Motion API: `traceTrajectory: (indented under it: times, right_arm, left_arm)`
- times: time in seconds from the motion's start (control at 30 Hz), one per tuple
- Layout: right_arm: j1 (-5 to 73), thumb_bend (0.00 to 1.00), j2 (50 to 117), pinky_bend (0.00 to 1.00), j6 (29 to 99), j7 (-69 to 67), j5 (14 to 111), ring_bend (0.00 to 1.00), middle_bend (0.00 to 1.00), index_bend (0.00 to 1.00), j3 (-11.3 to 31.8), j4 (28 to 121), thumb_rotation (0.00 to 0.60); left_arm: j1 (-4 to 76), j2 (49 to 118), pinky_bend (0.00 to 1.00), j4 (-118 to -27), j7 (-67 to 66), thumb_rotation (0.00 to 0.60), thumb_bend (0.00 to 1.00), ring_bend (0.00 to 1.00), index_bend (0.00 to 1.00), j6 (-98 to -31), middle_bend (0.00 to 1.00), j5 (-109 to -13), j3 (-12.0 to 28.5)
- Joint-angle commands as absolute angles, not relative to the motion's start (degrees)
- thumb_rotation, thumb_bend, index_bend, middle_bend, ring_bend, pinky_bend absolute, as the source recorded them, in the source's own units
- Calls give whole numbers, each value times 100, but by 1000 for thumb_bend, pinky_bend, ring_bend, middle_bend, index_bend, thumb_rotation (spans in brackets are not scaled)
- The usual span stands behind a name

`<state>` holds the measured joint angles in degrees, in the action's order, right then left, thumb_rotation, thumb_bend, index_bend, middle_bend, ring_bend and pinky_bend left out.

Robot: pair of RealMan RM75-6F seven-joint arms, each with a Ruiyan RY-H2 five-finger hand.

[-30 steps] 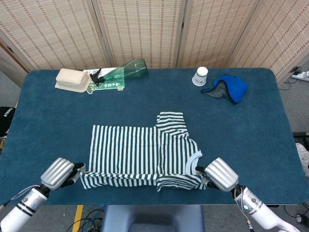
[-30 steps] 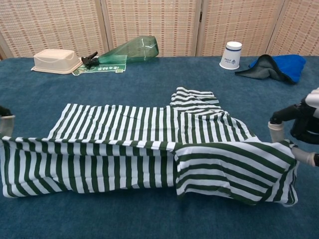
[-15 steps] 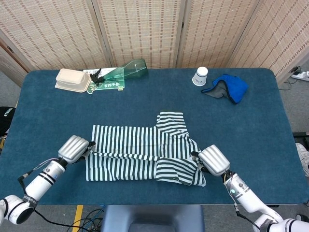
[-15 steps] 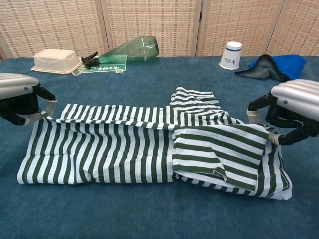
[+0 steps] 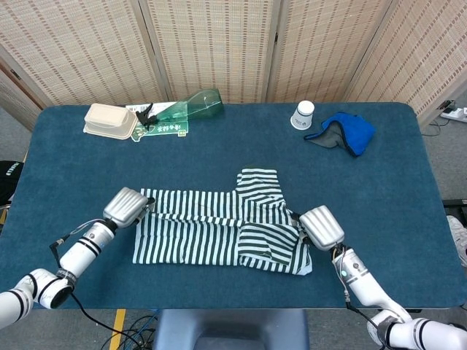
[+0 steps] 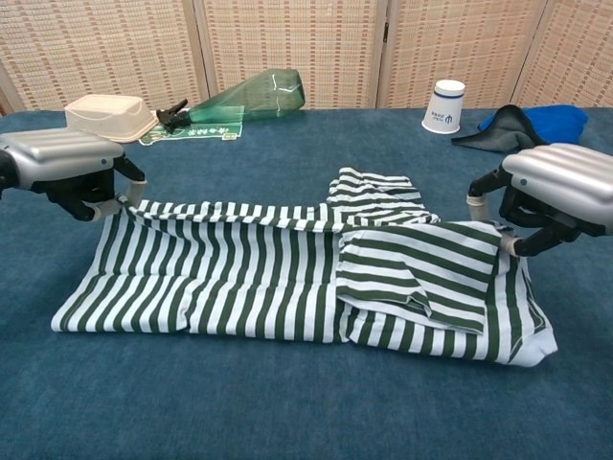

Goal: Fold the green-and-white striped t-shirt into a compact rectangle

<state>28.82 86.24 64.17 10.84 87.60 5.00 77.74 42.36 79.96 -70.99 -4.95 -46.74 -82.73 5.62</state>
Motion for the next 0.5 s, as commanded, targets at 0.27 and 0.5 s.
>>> traceTrajectory:
  times: [0.27,0.5]
  right_arm:
    - [3116,633,8947,1000,6402,1137,8725,1000,980,722,632,7217,600]
    - [3258,632,9092,1000,6355,1113,8681,1000,980,722,691,6923,600]
  left_arm:
    - [4559,8368,1000,-6477,-682,600,681,929,509,-4500,986,-8134,640]
    - [4711,8556,1000,-6131,-724,600,679,927,504,-4351,983,-7974,682]
